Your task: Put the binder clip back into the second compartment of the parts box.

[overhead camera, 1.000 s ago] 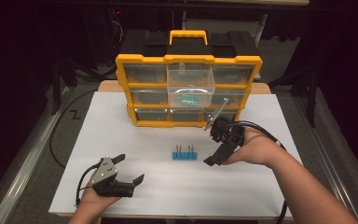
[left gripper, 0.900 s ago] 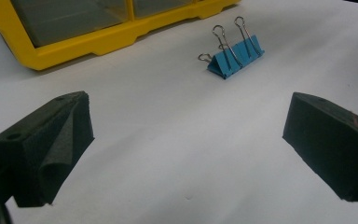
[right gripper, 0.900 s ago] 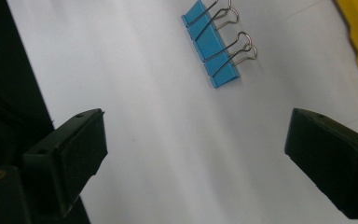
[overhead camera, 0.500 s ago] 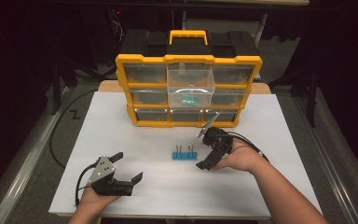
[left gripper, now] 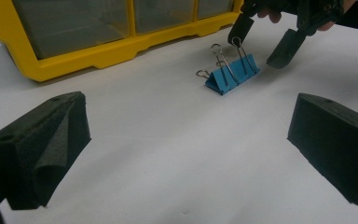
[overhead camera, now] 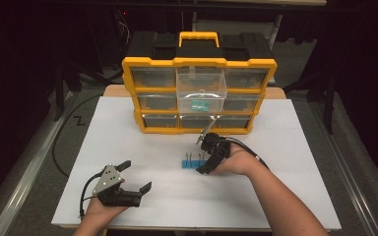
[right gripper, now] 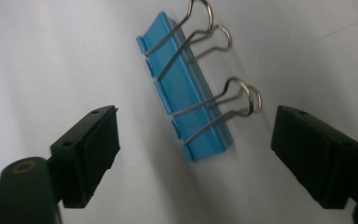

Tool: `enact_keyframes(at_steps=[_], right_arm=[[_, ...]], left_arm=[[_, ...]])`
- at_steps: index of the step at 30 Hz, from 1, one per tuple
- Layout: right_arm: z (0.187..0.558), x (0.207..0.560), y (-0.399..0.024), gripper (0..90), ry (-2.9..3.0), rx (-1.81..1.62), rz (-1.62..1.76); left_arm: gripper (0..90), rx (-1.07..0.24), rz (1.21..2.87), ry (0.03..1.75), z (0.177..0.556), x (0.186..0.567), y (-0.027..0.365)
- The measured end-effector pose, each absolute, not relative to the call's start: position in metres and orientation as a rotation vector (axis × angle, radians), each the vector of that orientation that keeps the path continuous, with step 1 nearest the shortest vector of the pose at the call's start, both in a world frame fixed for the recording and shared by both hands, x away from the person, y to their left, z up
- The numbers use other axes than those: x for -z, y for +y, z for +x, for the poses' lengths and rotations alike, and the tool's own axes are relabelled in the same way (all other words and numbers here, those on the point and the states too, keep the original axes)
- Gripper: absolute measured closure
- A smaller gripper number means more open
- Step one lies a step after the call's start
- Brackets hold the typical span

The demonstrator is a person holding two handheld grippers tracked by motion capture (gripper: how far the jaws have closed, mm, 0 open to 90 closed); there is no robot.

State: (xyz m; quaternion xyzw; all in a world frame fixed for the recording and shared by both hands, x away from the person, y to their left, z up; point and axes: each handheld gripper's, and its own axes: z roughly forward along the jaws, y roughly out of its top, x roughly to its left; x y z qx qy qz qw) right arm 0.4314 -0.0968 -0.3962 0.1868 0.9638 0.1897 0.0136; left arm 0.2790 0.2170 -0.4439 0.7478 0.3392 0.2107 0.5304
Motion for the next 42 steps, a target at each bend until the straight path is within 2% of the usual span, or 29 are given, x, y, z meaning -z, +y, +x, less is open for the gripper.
enact_keyframes(at_steps=[5,10,18,25,42], right_arm=[[0.439,0.393,-0.094,29.9,3.019,-0.590,0.554],[0.445,0.389,-0.093,48.0,3.026,-0.622,0.544],[0.447,0.390,-0.094,72.4,3.041,-0.616,0.530],[0.438,0.383,-0.098,87.8,3.089,-0.619,0.502],[0.406,0.354,-0.123,89.9,3.092,-0.630,0.387]], left_arm=[[0.5,-0.527,1.782,0.817,0.279,0.444,0.217],[0.5,-0.524,1.776,0.818,0.279,0.443,0.218],[0.5,-0.528,1.794,0.808,0.280,0.444,0.217],[0.5,-0.528,1.800,0.800,0.280,0.445,0.216],[0.8,-0.524,1.795,0.799,0.279,0.444,0.215]])
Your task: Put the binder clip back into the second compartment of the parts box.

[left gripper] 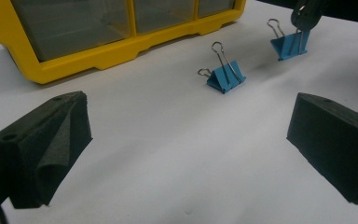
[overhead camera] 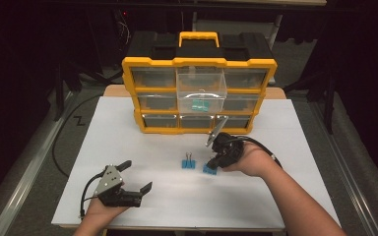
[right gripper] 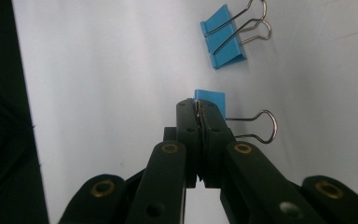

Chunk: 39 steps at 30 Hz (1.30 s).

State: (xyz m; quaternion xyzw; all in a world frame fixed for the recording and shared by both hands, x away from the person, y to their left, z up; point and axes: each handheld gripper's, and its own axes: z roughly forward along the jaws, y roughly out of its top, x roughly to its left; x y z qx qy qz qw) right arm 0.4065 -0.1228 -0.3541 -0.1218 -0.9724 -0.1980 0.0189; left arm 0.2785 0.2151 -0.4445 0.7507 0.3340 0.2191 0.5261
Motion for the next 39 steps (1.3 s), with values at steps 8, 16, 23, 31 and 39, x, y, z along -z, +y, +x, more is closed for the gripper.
enact_keyframes(at_steps=[8,16,23,31,39], right_arm=[[0.394,0.333,-0.138,90.0,-2.990,0.625,-0.355],[0.387,0.303,-0.148,89.9,-3.004,0.620,-0.333],[0.384,0.273,-0.149,89.9,-3.018,0.618,-0.308],[0.383,0.241,-0.144,89.9,-3.048,0.616,-0.285],[0.383,0.209,-0.138,89.8,-3.072,0.613,-0.253]], left_arm=[[0.8,-0.522,1.792,0.805,0.279,0.445,0.215],[0.8,-0.532,1.789,0.805,0.279,0.445,0.215],[0.8,-0.533,1.791,0.805,0.279,0.445,0.216],[0.8,-0.530,1.791,0.804,0.279,0.445,0.216],[0.8,-0.529,1.787,0.806,0.279,0.444,0.217]])
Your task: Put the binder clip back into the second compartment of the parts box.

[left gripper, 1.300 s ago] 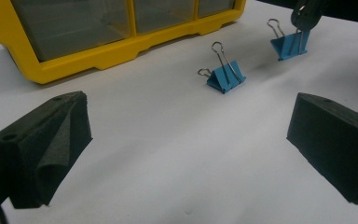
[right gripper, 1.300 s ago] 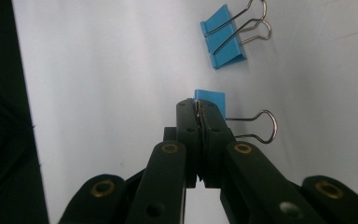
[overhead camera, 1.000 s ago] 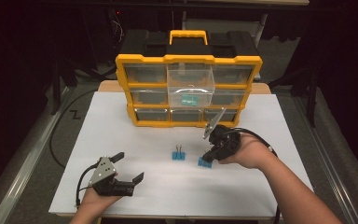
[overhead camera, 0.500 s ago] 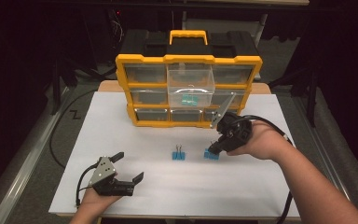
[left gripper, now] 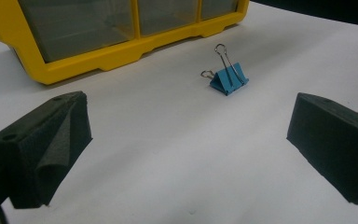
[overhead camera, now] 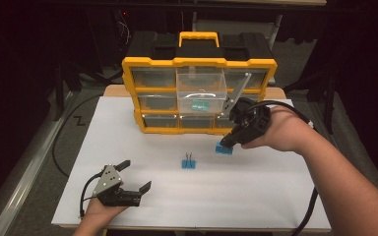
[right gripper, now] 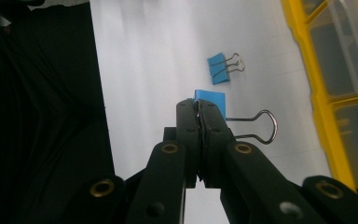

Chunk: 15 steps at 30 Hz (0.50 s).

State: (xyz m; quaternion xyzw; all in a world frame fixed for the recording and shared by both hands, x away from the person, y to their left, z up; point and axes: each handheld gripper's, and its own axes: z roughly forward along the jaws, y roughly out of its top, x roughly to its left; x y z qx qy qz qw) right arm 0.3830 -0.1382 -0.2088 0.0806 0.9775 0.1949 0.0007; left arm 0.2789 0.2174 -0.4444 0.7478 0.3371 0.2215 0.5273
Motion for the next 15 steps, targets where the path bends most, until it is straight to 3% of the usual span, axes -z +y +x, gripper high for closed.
enact_keyframes(at_steps=[15], right_arm=[[0.384,0.149,-0.130,89.8,3.015,-0.612,0.234]], left_arm=[[1.3,-0.531,1.796,0.800,0.278,0.445,0.217]])
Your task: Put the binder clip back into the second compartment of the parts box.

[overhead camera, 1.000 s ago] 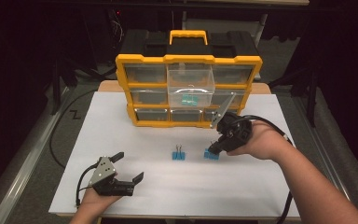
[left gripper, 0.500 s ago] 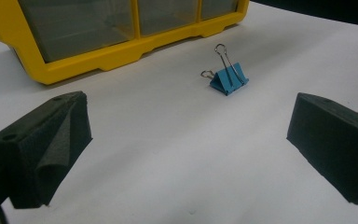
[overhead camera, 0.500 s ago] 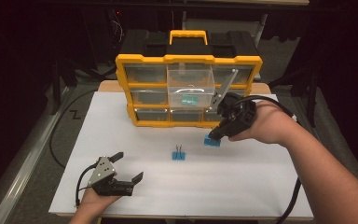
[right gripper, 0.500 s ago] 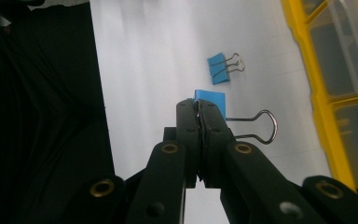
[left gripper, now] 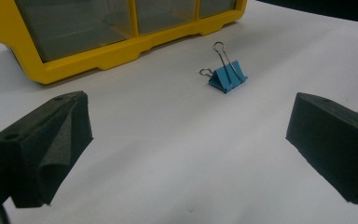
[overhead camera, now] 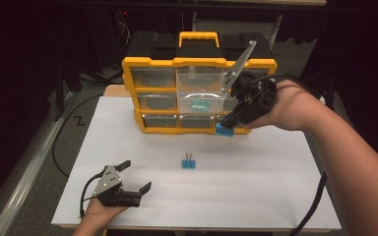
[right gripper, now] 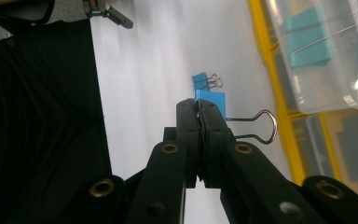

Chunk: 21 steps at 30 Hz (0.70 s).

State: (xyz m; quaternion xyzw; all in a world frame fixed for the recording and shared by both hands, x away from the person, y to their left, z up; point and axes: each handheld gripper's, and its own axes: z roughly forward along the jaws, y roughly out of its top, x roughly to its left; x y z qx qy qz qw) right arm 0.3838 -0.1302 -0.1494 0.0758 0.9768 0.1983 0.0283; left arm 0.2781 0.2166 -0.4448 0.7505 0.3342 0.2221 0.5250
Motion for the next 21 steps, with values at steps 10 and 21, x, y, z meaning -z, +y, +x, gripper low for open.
enact_keyframes(at_steps=[10,21], right_arm=[[0.389,0.119,-0.126,89.8,2.980,-0.627,0.238],[0.401,0.095,-0.116,89.8,2.936,-0.634,0.239]], left_arm=[[1.3,-0.541,1.810,0.796,0.278,0.445,0.216],[1.3,-0.533,1.816,0.794,0.278,0.445,0.216]])
